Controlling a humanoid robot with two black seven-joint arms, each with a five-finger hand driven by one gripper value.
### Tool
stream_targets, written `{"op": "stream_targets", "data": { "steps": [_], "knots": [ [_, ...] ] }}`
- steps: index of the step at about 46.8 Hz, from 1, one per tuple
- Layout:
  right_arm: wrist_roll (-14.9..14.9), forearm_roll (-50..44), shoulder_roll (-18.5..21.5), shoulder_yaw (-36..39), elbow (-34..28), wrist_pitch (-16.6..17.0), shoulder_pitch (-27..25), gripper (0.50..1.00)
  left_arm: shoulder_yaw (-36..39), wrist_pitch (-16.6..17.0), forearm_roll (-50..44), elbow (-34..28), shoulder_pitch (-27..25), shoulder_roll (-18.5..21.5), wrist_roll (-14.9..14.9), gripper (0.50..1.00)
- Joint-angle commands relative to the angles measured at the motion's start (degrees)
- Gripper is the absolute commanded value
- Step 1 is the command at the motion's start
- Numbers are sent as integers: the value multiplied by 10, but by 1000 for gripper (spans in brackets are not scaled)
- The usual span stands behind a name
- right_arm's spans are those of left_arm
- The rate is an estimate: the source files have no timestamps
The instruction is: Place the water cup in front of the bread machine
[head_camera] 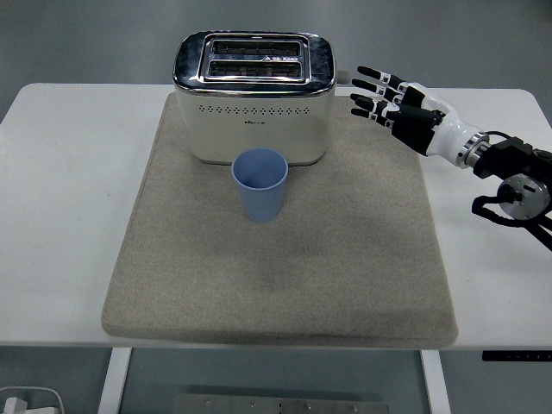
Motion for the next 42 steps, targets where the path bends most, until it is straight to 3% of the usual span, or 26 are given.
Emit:
{"op": "stream_targets", "data": {
  "steps": [1,10,42],
  "knots": [
    [0,0,21,15,-29,1,-1,928,0,0,0,0,0,0,0,1000],
    [0,0,43,45,-82,6,-1,928,-1,0,0,0,0,0,0,1000],
    [3,1,40,47,-114,23,0,928,-1,0,0,0,0,0,0,1000]
  ]
}}
